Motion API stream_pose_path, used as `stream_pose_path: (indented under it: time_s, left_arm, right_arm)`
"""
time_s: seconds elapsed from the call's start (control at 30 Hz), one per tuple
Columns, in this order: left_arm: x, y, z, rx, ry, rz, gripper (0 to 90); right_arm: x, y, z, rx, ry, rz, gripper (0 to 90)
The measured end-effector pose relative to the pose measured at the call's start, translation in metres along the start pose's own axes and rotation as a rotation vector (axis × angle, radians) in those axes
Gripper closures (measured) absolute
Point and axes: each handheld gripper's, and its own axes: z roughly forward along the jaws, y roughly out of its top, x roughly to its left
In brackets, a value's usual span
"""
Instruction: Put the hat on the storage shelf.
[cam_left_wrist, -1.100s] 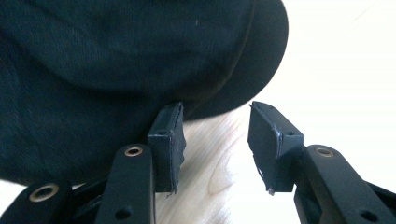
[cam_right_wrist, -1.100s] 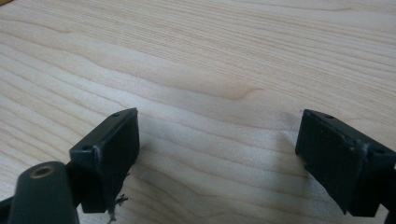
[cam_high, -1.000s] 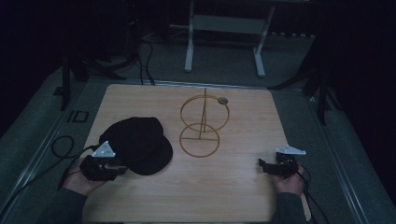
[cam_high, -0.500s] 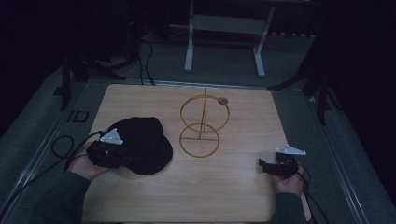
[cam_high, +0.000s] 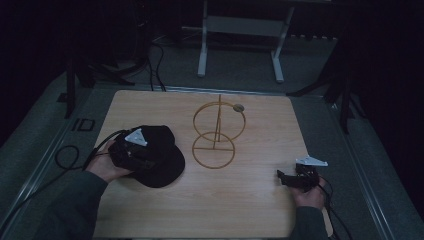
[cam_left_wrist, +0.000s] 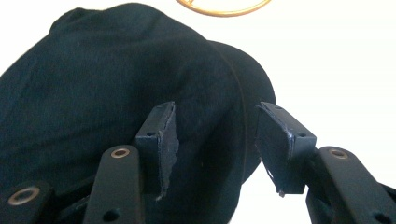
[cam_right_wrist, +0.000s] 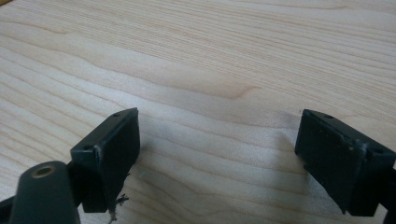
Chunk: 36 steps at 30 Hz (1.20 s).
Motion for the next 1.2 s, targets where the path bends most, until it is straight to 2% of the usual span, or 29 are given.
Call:
stream_pose_path:
  time_s: [0.17, 0.2, 0.3, 0.47, 0.63, 0.73, 0.83, 0.93, 0.97, 1.03, 1.1, 1.2]
  left_arm:
    - [0.0, 0.01, 0.008, 0.021, -0.003, 0.013, 43.5]
    - [-0.001, 0.015, 0.018, 0.041, -0.004, 0.012, 41.7]
    - [-0.001, 0.019, 0.028, 0.066, -0.013, 0.015, 39.7]
    - [-0.004, 0.022, 0.042, 0.098, -0.018, 0.006, 40.0]
    - [-0.002, 0.023, 0.059, 0.167, -0.009, -0.005, 40.8]
    - [0.002, 0.024, 0.066, 0.198, -0.023, -0.025, 46.3]
    - [0.008, 0.024, 0.068, 0.196, -0.048, -0.068, 53.1]
    - [0.012, 0.025, 0.068, 0.204, -0.07, -0.088, 58.1]
    - [0.014, 0.025, 0.069, 0.214, -0.094, -0.115, 58.1]
    - [0.016, 0.026, 0.07, 0.222, -0.116, -0.135, 62.5]
    - [0.019, 0.026, 0.07, 0.235, -0.145, -0.14, 67.7]
    - [0.018, 0.029, 0.069, 0.255, -0.133, -0.124, 73.9]
  right_arm:
    - [0.0, 0.0, 0.0, 0.0, 0.0, 0.0, 14.0]
    - [0.0, 0.0, 0.0, 0.0, -0.001, 0.0, 14.0]
    - [0.0, 0.0, 0.0, 0.0, -0.001, 0.001, 14.0]
    - [0.0, 0.0, -0.001, 0.001, -0.001, 0.001, 14.0]
    - [0.0, -0.001, -0.001, 0.0, -0.001, 0.002, 14.0]
    - [0.0, -0.001, -0.001, 0.0, -0.002, 0.002, 14.0]
    - [0.001, -0.001, -0.001, 0.0, -0.002, 0.002, 14.0]
    - [0.0, -0.001, -0.001, 0.0, -0.001, 0.002, 14.0]
    - [0.001, -0.001, -0.001, 0.0, -0.001, 0.002, 14.0]
    - [0.001, -0.001, -0.001, 0.0, -0.001, 0.002, 14.0]
    - [0.001, -0.001, -0.001, 0.0, -0.002, 0.002, 14.0]
    - [0.001, -0.001, -0.001, 0.0, -0.001, 0.003, 14.0]
